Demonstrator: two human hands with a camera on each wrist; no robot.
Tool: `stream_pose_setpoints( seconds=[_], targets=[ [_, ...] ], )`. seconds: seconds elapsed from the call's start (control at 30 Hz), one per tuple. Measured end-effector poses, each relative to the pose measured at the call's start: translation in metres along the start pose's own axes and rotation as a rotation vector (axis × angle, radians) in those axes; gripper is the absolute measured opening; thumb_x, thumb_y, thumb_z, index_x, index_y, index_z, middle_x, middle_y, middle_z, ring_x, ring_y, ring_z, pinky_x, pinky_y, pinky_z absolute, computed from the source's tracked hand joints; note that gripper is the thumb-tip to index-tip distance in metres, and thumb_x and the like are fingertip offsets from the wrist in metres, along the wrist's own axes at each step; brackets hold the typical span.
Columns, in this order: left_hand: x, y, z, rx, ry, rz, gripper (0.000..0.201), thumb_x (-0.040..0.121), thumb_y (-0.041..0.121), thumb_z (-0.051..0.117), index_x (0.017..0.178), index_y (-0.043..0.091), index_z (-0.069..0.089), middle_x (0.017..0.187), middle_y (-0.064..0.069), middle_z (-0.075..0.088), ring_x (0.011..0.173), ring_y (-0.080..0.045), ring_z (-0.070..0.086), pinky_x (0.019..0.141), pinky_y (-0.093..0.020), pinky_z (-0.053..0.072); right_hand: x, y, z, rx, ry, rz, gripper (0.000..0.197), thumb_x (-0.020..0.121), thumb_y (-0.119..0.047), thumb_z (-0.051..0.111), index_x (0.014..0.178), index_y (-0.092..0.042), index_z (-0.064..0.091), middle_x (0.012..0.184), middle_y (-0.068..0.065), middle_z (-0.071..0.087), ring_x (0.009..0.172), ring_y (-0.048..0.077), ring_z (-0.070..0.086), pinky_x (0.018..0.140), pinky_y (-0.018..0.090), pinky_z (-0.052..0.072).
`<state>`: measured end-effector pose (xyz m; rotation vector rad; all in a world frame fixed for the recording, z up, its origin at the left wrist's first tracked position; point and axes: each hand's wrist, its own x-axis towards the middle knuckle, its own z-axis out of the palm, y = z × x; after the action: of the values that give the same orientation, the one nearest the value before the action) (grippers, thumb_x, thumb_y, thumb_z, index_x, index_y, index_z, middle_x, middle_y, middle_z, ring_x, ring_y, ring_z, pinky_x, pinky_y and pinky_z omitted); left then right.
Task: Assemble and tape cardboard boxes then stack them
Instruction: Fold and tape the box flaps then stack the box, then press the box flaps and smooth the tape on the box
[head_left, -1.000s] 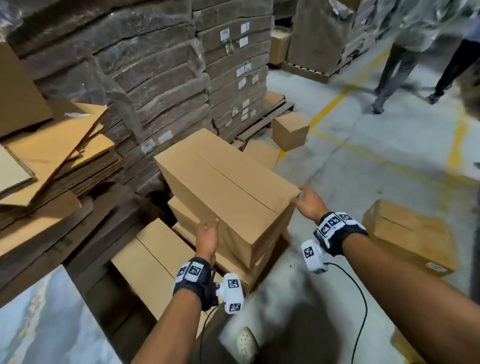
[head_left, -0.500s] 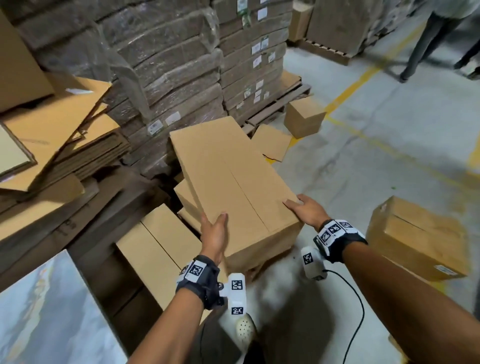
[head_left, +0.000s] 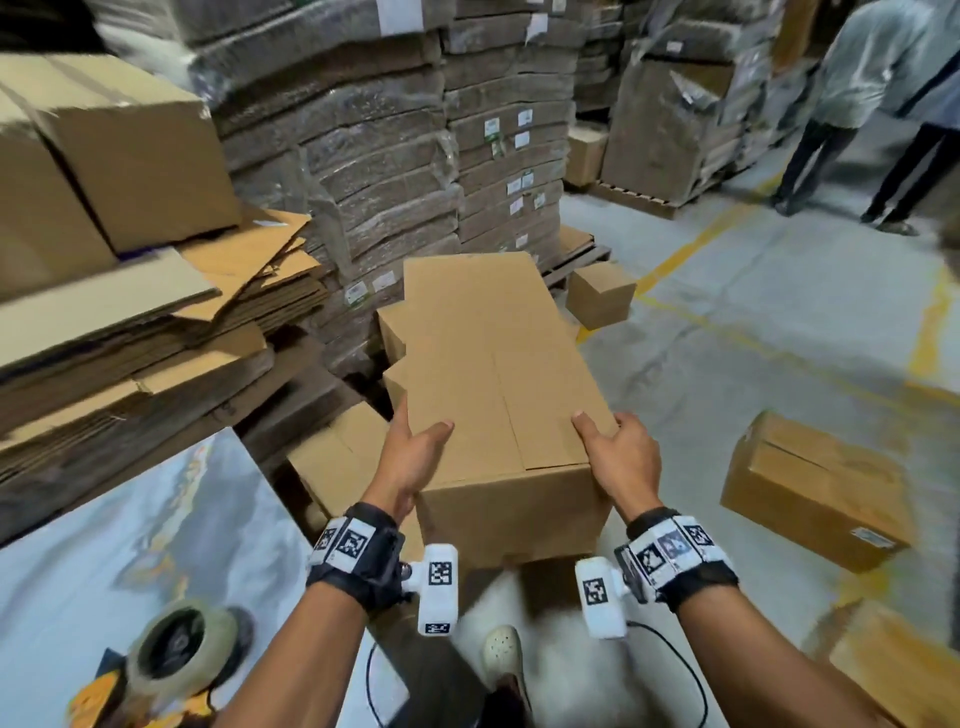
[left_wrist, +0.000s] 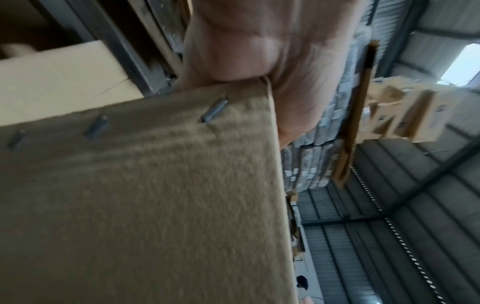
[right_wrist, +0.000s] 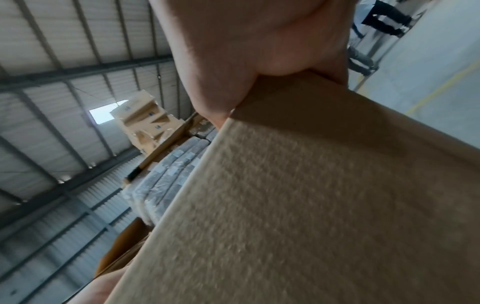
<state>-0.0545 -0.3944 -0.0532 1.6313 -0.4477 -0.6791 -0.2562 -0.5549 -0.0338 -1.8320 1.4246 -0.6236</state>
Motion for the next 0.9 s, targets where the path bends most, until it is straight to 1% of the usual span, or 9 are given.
stream_pose_setpoints(
  seconds=[0.17, 0.3, 0.4, 0.47, 0.53, 0.6, 0.7, 0.83, 0.9],
  targets=[
    [-0.114, 0.041, -0.036, 0.008, 0.04, 0.172, 0.046, 0.098, 0.014, 0.061, 0.14, 0.027, 0.049, 0.122, 0.009, 0.068, 0.11, -0.009, 0.065, 0.087, -0.027, 0.052, -0.102, -0.013, -0.031, 0.12, 0.052, -0.076, 0.05, 0.095, -0.052, 0.061, 0.12, -0.01, 0.062, 0.115, 0.012, 0.068, 0.101, 0.032, 0.059, 0.075, 0.033, 0.038],
    [-0.172, 0.053, -0.085, 0.028, 0.112, 0.251, 0.051, 0.098, 0.022, 0.064, 0.144, 0.034, 0.045, 0.127, 0.01, 0.067, 0.114, -0.009, 0.065, 0.097, -0.037, 0.052, -0.161, -0.034, -0.028, 0.258, 0.065, -0.182, 0.044, 0.094, -0.048, 0.064, 0.119, -0.011, 0.063, 0.107, 0.004, 0.067, 0.095, 0.024, 0.057, 0.075, 0.031, 0.039],
    [-0.211, 0.056, -0.124, 0.041, 0.188, 0.277, 0.052, 0.098, 0.022, 0.063, 0.145, 0.035, 0.043, 0.127, 0.01, 0.066, 0.112, -0.006, 0.065, 0.092, -0.035, 0.054, -0.203, -0.055, -0.013, 0.325, 0.052, -0.252, 0.038, 0.096, -0.039, 0.065, 0.12, -0.01, 0.064, 0.102, -0.003, 0.062, 0.091, 0.018, 0.057, 0.065, 0.024, 0.037],
    [-0.235, 0.057, -0.153, 0.057, 0.262, 0.293, 0.053, 0.099, 0.02, 0.06, 0.146, 0.037, 0.042, 0.126, 0.012, 0.065, 0.109, -0.003, 0.065, 0.088, -0.03, 0.053, -0.227, -0.071, 0.001, 0.38, 0.001, -0.304, 0.036, 0.097, -0.035, 0.065, 0.12, -0.008, 0.064, 0.103, -0.001, 0.065, 0.092, 0.016, 0.057, 0.067, 0.019, 0.041],
    [-0.257, 0.055, -0.185, 0.046, 0.355, 0.286, 0.057, 0.099, 0.019, 0.06, 0.149, 0.037, 0.04, 0.128, 0.012, 0.065, 0.111, -0.003, 0.065, 0.091, -0.03, 0.053, -0.248, -0.086, 0.021, 0.413, -0.063, -0.346, 0.035, 0.098, -0.037, 0.063, 0.121, -0.011, 0.064, 0.108, 0.0, 0.068, 0.097, 0.018, 0.061, 0.079, 0.03, 0.05],
    [-0.278, 0.053, -0.219, 0.037, 0.456, 0.291, 0.057, 0.099, 0.014, 0.06, 0.148, 0.035, 0.042, 0.127, 0.011, 0.065, 0.109, -0.003, 0.065, 0.086, -0.022, 0.053, -0.269, -0.105, 0.042, 0.417, -0.126, -0.385, 0.035, 0.098, -0.04, 0.061, 0.121, -0.014, 0.063, 0.109, -0.001, 0.068, 0.101, 0.02, 0.062, 0.085, 0.036, 0.051],
    [-0.313, 0.047, -0.275, 0.024, 0.582, 0.305, 0.053, 0.098, 0.014, 0.06, 0.145, 0.034, 0.046, 0.125, 0.011, 0.066, 0.108, -0.003, 0.065, 0.083, -0.019, 0.052, -0.309, -0.141, 0.08, 0.424, -0.228, -0.46, 0.034, 0.098, -0.036, 0.061, 0.124, -0.013, 0.064, 0.112, -0.005, 0.068, 0.101, 0.016, 0.06, 0.085, 0.032, 0.045],
    [-0.365, 0.034, -0.355, 0.085, 0.746, 0.275, 0.049, 0.099, 0.009, 0.056, 0.143, 0.03, 0.048, 0.123, 0.013, 0.065, 0.101, 0.011, 0.063, 0.073, -0.006, 0.048, -0.38, -0.184, 0.134, 0.424, -0.362, -0.512, 0.027, 0.097, -0.029, 0.064, 0.118, -0.012, 0.067, 0.107, -0.003, 0.07, 0.097, 0.02, 0.061, 0.076, 0.025, 0.035],
    [-0.391, 0.026, -0.395, 0.102, 0.822, 0.245, 0.05, 0.099, 0.011, 0.056, 0.143, 0.032, 0.048, 0.124, 0.013, 0.065, 0.107, 0.003, 0.063, 0.078, -0.015, 0.049, -0.418, -0.2, 0.162, 0.417, -0.44, -0.523, 0.023, 0.096, -0.025, 0.065, 0.115, -0.012, 0.068, 0.106, 0.003, 0.073, 0.097, 0.026, 0.063, 0.074, 0.026, 0.035]
  ],
)
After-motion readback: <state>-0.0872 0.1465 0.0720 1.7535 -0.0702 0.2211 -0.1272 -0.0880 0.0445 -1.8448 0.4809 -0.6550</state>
